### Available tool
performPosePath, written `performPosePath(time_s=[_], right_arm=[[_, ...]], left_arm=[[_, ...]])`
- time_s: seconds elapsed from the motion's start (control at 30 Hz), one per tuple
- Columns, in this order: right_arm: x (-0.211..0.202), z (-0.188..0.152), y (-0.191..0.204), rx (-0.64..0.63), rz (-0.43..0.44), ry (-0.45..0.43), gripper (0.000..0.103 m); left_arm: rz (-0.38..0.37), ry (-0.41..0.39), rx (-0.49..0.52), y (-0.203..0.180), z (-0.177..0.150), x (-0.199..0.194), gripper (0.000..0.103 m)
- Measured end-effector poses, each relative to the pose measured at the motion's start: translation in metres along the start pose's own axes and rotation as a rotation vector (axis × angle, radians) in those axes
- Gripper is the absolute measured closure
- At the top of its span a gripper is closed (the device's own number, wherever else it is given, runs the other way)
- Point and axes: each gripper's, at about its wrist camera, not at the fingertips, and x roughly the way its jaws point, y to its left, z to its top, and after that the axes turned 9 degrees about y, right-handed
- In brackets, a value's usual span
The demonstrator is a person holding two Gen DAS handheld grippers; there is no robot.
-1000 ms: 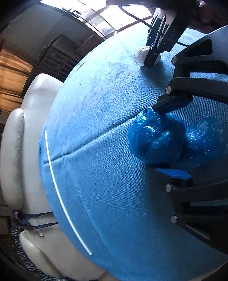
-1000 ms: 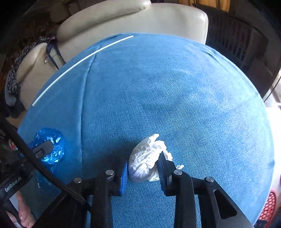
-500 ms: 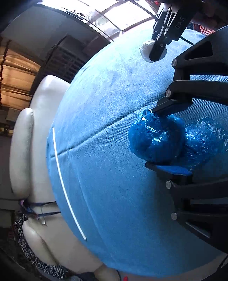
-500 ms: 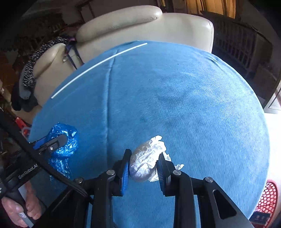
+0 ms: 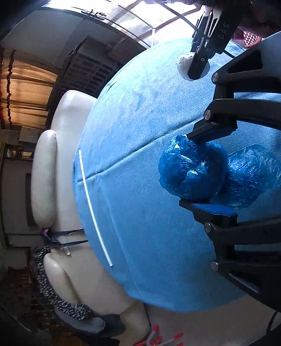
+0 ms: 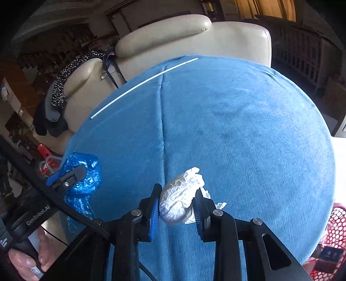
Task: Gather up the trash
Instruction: 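Lift the white tissue with the right tool while the left tool lifts the blue bag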
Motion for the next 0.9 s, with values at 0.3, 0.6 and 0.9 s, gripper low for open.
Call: performPosePath(time_s=[0.3, 0.6, 0.9], right_arm=[[-0.02, -0.012, 0.0, 0.003, 0.023, -0.031, 0.073], [-0.038, -0.022, 0.003, -0.002, 0.046, -0.059, 0.073], [-0.053, -0.028, -0.006, 0.011, 0.062, -0.083, 0.073]], left_arm=[[0.003, -0.073, 0.036, -0.013, -0.008, -0.038, 0.052], [0.015, -0.101, 0.061, -0.024, -0.014, -0.059, 0.051], [0.024, -0.117, 0.08, -0.034, -0.018, -0.071, 0.051]])
